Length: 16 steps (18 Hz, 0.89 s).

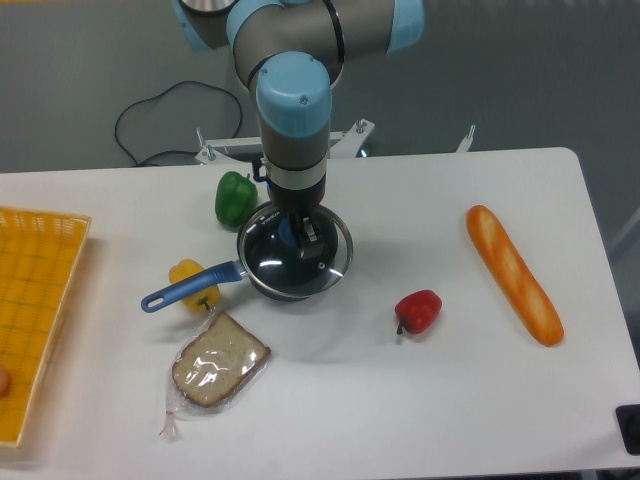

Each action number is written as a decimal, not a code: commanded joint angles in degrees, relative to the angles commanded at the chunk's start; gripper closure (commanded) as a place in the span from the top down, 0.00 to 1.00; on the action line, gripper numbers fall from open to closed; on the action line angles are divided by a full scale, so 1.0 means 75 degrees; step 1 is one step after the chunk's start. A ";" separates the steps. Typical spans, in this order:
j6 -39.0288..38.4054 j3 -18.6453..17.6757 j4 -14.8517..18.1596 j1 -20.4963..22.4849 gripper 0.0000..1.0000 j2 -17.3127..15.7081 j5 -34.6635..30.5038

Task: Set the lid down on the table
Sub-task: 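Hold the glass lid knob with the gripper inside the black pan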

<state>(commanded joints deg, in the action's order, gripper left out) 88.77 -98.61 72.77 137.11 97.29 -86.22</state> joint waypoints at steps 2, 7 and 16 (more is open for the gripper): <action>-0.0012 -0.0023 -0.0023 -0.0023 0.56 0.0000 0.0012; -0.0094 0.0105 0.0023 0.0000 0.56 0.0000 -0.0012; -0.0854 0.0305 0.0012 -0.0047 0.56 0.0105 -0.0035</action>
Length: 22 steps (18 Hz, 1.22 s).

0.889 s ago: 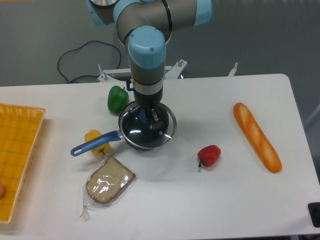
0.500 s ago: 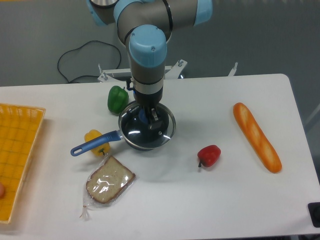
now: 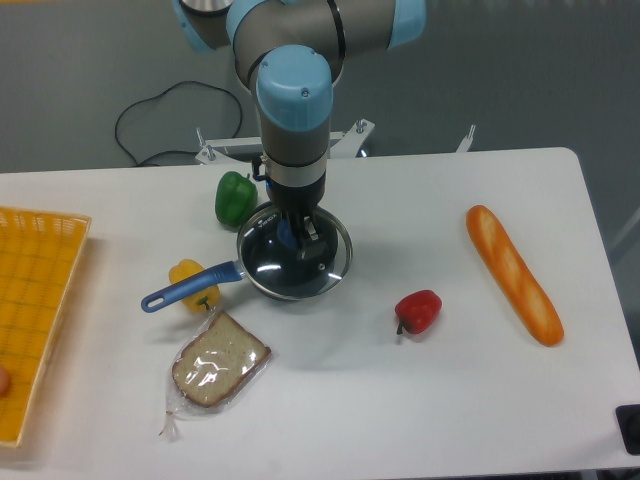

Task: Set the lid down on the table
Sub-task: 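Hold the glass lid knob with the gripper inside the black pan, then lift the glass lid out of the pan and move it beside the pan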

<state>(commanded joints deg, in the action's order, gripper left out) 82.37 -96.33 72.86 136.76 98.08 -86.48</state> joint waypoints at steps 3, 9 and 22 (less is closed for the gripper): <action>-0.0423 0.0058 -0.0035 0.0011 0.56 0.0105 -0.0059; -0.1348 0.0761 -0.0035 -0.0024 0.56 0.0737 -0.0047; -0.2884 0.1160 -0.0668 -0.0059 0.56 0.1816 0.0047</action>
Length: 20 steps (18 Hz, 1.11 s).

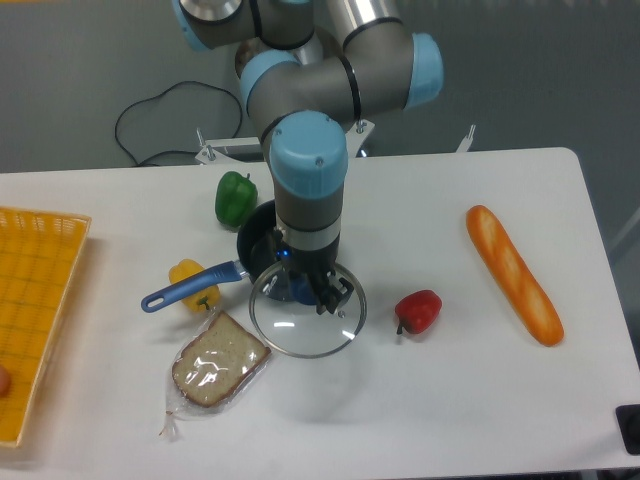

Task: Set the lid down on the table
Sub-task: 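Lift the glass lid out of the pan and move it beside the pan, then lower the glass lid onto the table beside the pan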

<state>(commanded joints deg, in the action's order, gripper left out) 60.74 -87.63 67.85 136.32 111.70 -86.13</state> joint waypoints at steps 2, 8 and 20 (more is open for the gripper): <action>-0.0199 0.0000 0.0000 0.0117 0.56 0.0025 0.0058; -0.0364 0.0058 -0.0210 0.0200 0.57 0.0270 0.0398; -0.0247 0.0223 -0.0527 0.0188 0.57 0.0856 0.0352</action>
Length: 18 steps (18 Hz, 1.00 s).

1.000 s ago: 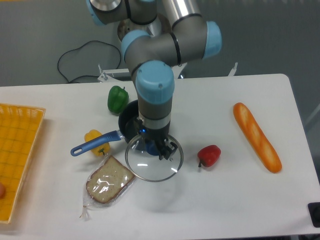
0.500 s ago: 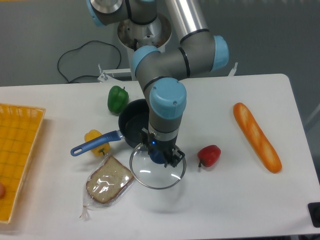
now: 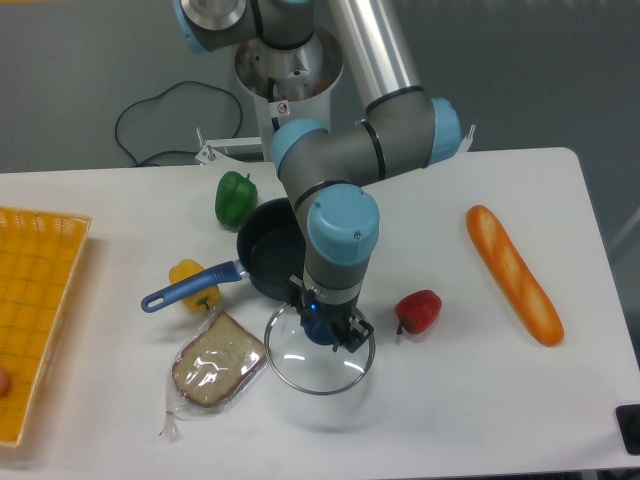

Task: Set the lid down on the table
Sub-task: 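Lower the glass lid onto the table beside the pan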

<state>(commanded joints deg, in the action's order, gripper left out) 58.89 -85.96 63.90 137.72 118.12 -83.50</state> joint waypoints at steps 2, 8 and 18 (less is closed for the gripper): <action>0.0000 0.0000 0.0000 0.0000 0.57 0.0070 -0.0023; 0.0211 -0.0047 -0.0024 -0.0023 0.57 0.0164 -0.0550; 0.0211 -0.0035 -0.0070 -0.0058 0.57 0.0316 -0.0656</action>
<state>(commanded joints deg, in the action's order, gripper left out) 60.47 -86.22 63.37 137.29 120.50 -88.42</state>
